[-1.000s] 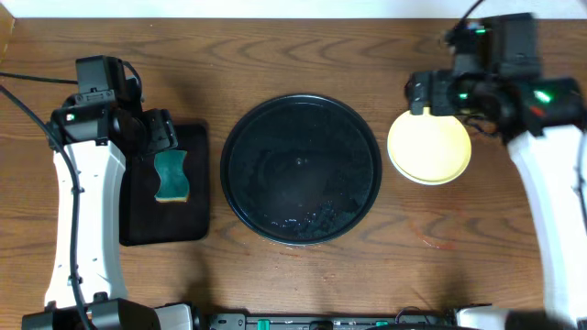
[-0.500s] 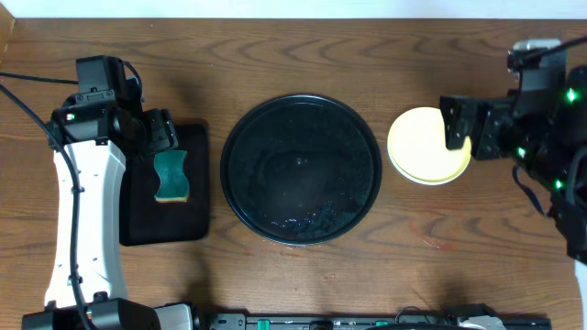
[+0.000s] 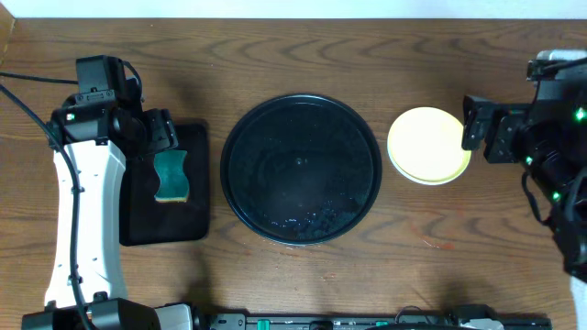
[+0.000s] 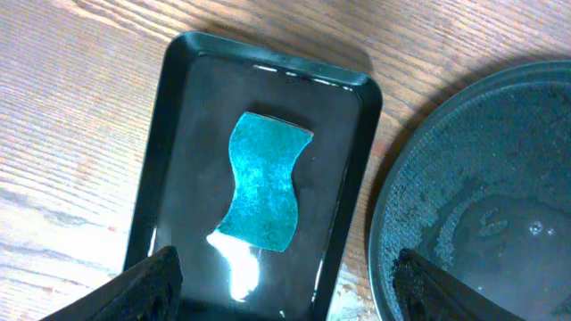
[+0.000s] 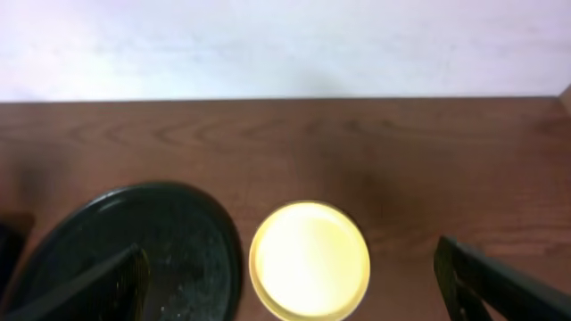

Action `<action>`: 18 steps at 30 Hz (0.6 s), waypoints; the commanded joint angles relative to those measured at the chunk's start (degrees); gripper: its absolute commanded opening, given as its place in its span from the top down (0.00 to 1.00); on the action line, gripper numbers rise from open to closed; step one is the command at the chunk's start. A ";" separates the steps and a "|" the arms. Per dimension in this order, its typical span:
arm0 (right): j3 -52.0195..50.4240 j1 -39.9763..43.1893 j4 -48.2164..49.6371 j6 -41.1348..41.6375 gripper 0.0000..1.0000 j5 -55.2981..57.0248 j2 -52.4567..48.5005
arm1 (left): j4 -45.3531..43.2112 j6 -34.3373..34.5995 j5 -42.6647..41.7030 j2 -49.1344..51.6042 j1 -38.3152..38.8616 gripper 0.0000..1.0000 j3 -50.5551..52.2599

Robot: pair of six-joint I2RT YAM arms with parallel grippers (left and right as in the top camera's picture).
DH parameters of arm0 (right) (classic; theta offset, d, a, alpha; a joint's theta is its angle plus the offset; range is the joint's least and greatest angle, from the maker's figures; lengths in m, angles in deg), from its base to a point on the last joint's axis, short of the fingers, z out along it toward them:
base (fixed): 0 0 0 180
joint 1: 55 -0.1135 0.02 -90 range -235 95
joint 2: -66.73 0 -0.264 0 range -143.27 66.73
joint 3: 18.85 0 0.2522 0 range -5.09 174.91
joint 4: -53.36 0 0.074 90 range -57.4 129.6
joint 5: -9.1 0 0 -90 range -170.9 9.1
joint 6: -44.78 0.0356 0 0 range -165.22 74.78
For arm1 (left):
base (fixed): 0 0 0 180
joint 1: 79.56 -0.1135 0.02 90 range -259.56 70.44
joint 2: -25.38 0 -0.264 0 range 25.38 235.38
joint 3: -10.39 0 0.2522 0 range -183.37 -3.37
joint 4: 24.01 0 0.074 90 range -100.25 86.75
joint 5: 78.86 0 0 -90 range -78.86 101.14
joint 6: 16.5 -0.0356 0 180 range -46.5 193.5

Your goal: Clean dirty plates on tray and stack at the side

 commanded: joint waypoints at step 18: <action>-71.41 3.37 48.37 -2.95 0.01 -2.54 47.47 | 0.17 0.11 -0.50 0.24 0.07 0.23 -0.59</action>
